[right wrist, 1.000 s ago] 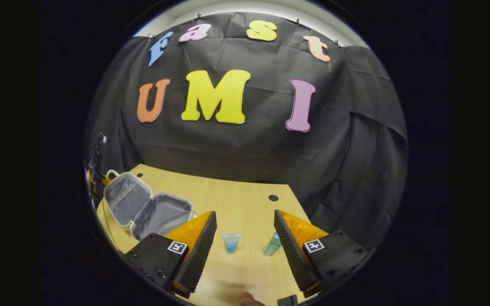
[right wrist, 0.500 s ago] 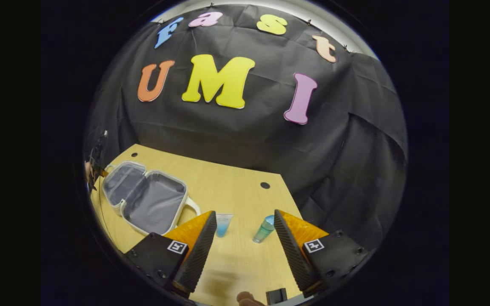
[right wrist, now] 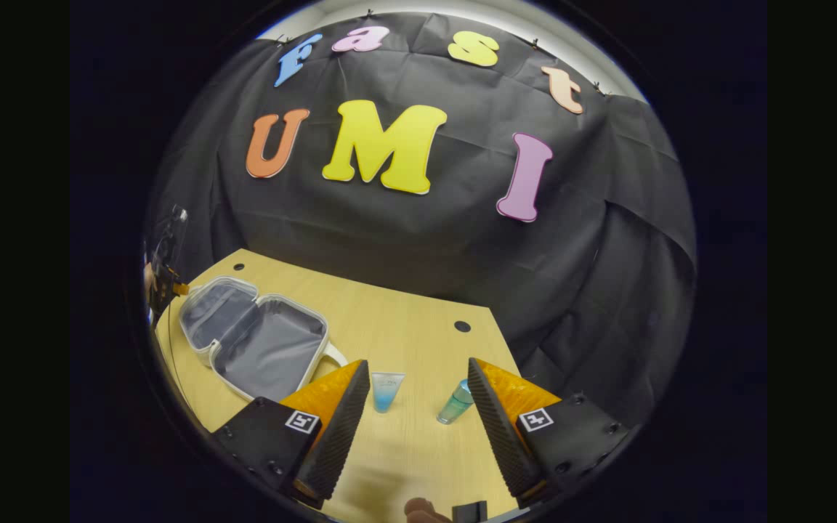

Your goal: First open the suitcase, pack the skin care products into it, and then close the suitcase.

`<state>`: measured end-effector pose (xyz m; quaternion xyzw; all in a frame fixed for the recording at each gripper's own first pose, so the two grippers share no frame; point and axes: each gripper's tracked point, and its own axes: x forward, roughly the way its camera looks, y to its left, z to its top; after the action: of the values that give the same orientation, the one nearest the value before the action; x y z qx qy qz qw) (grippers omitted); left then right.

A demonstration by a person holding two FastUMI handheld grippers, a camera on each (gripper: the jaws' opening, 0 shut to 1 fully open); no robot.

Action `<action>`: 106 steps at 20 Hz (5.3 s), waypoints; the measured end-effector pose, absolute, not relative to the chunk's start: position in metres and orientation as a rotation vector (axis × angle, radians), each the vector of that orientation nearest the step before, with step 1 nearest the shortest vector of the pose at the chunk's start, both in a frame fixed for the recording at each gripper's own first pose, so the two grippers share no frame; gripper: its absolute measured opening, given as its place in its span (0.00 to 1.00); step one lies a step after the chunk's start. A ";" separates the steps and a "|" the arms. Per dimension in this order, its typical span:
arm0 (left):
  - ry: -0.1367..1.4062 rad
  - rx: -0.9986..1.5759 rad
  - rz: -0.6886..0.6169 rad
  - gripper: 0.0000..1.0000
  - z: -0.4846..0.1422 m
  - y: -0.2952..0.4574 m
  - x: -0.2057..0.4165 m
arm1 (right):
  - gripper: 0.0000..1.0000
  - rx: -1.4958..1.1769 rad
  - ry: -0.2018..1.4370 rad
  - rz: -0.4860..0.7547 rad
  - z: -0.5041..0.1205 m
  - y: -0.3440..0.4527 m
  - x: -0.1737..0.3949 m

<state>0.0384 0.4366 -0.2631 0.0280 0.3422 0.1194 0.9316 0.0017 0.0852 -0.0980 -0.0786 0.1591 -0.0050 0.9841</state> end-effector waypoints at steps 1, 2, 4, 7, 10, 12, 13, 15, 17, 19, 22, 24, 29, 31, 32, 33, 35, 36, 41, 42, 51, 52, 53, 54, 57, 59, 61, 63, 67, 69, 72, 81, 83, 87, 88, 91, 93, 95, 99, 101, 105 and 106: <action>0.682 0.069 0.245 1.00 -0.255 0.423 0.037 | 0.81 -0.157 0.319 -0.001 -0.098 0.080 0.001; 0.670 0.077 0.238 1.00 -0.248 0.405 0.036 | 0.81 -0.152 0.318 0.008 -0.098 0.074 0.002; 0.655 0.085 0.197 0.98 -0.238 0.358 0.034 | 0.81 -0.149 0.325 0.015 -0.104 0.058 0.003; 0.622 0.100 0.114 0.99 -0.227 0.280 0.040 | 0.81 -0.138 0.340 0.015 -0.111 0.028 0.001; 0.568 0.108 0.017 0.99 -0.209 0.194 0.054 | 0.81 -0.133 0.358 0.005 -0.119 -0.003 -0.002; 0.534 0.094 -0.051 0.98 -0.196 0.136 0.064 | 0.81 -0.125 0.371 -0.007 -0.124 -0.026 -0.003; 0.519 0.081 -0.084 0.98 -0.190 0.107 0.068 | 0.81 -0.120 0.379 -0.012 -0.127 -0.035 -0.004; 0.501 0.082 -0.129 0.99 -0.178 0.055 0.077 | 0.81 -0.118 0.393 -0.022 -0.131 -0.055 -0.003; 0.486 0.093 -0.197 0.99 -0.179 0.001 0.074 | 0.81 -0.127 0.395 -0.031 -0.133 -0.073 -0.003; 0.488 0.107 -0.257 0.98 -0.179 -0.039 0.080 | 0.81 -0.136 0.404 -0.035 -0.135 -0.090 -0.003; 0.495 0.118 -0.324 0.99 -0.182 -0.091 0.073 | 0.81 -0.162 0.422 -0.039 -0.141 -0.113 -0.005; 0.508 0.114 -0.341 0.99 -0.195 -0.116 0.072 | 0.82 -0.173 0.438 -0.042 -0.147 -0.127 -0.008; 0.549 0.102 -0.296 0.99 -0.245 -0.151 0.093 | 0.80 -0.209 0.480 -0.037 -0.166 -0.156 -0.012; 0.568 0.073 -0.253 0.99 -0.264 -0.156 0.103 | 0.81 -0.229 0.503 -0.022 -0.178 -0.164 -0.011; 0.586 0.053 -0.252 0.98 -0.272 -0.159 0.105 | 0.81 -0.237 0.508 -0.023 -0.182 -0.170 -0.010; 0.590 0.045 -0.248 0.98 -0.280 -0.162 0.109 | 0.81 -0.243 0.507 -0.030 -0.184 -0.175 -0.006; 0.574 0.064 -0.230 0.93 -0.286 -0.160 0.119 | 0.81 -0.265 0.491 -0.045 -0.185 -0.188 -0.005; 0.569 0.068 -0.227 0.91 -0.288 -0.160 0.124 | 0.81 -0.272 0.488 -0.037 -0.186 -0.190 -0.003; 0.570 0.064 -0.255 0.66 -0.295 -0.166 0.137 | 0.81 -0.242 0.509 -0.015 -0.200 -0.186 0.002; 0.571 0.059 -0.261 0.62 -0.294 -0.167 0.137 | 0.81 -0.245 0.505 -0.020 -0.201 -0.183 0.005; 0.570 0.038 -0.287 0.48 -0.227 -0.150 0.090 | 0.82 -0.073 0.511 0.152 -0.215 -0.104 0.052; 0.552 0.045 -0.288 0.55 -0.212 -0.144 0.083 | 0.81 -0.036 0.522 0.168 -0.221 -0.092 0.061; 0.538 0.047 -0.287 0.48 -0.198 -0.138 0.077 | 0.81 0.000 0.532 0.189 -0.228 -0.080 0.068; 0.524 0.051 -0.281 0.47 -0.186 -0.132 0.071 | 0.81 0.018 0.535 0.206 -0.233 -0.068 0.076; 0.494 0.056 -0.260 0.46 -0.154 -0.113 0.057 | 0.80 -0.012 0.549 0.232 -0.257 -0.042 0.100; 0.478 0.046 -0.245 0.46 -0.138 -0.101 0.050 | 0.81 -0.030 0.558 0.244 -0.270 -0.029 0.114; 0.471 0.047 -0.226 0.45 -0.126 -0.087 0.044 | 0.81 -0.029 0.571 0.240 -0.281 -0.021 0.128; 0.467 0.046 -0.212 0.45 -0.117 -0.075 0.040 | 0.81 -0.020 0.573 0.217 -0.285 -0.018 0.140; 0.473 0.035 -0.176 0.44 -0.109 -0.045 0.032 | 0.67 -0.009 0.589 0.172 -0.292 -0.014 0.149; 0.485 0.037 -0.155 0.44 -0.109 -0.027 0.028 | 0.53 -0.010 0.601 0.176 -0.295 -0.007 0.149; 0.501 0.051 -0.131 0.44 -0.113 0.001 0.021 | 0.41 -0.022 0.616 0.175 -0.294 -0.003 0.149; 0.551 0.041 -0.126 0.44 -0.153 0.082 0.040 | 0.37 0.066 0.629 0.080 -0.256 0.016 0.113; 0.594 0.057 -0.132 0.44 -0.176 0.095 0.052 | 0.36 0.073 0.621 0.073 -0.244 0.026 0.100; 0.732 0.059 -0.143 0.44 -0.237 0.103 0.066 | 0.37 0.075 0.627 0.050 -0.232 0.045 0.077; 0.758 0.033 -0.143 0.45 -0.248 0.102 0.068 | 0.37 0.071 0.627 0.046 -0.228 0.050 0.071; 0.825 -0.014 -0.117 0.45 -0.270 0.105 0.070 | 0.37 0.059 0.631 0.043 -0.218 0.062 0.057; 0.874 -0.034 -0.107 0.45 -0.281 0.103 0.067 | 0.35 0.075 0.628 0.041 -0.210 0.068 0.051; 0.922 -0.012 -0.091 0.45 -0.291 0.106 0.063 | 0.37 0.084 0.630 0.031 -0.203 0.070 0.048; 0.987 0.027 -0.059 0.45 -0.303 0.110 0.064 | 0.37 0.093 0.642 0.023 -0.199 0.072 0.042; 1.017 0.058 -0.049 0.45 -0.306 0.112 0.068 | 0.37 0.096 0.647 0.021 -0.200 0.073 0.040; 1.117 0.054 -0.022 0.45 -0.321 0.113 0.069 | 0.37 0.101 0.661 0.014 -0.206 0.074 0.039; 1.110 0.032 -0.016 0.45 -0.316 0.113 0.069 | 0.37 0.099 0.660 0.015 -0.205 0.074 0.039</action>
<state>0.0687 0.1132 -0.3159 0.0153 0.5270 -0.0075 0.8497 0.0390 0.0742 -0.2050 0.0484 0.3240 0.0072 0.9448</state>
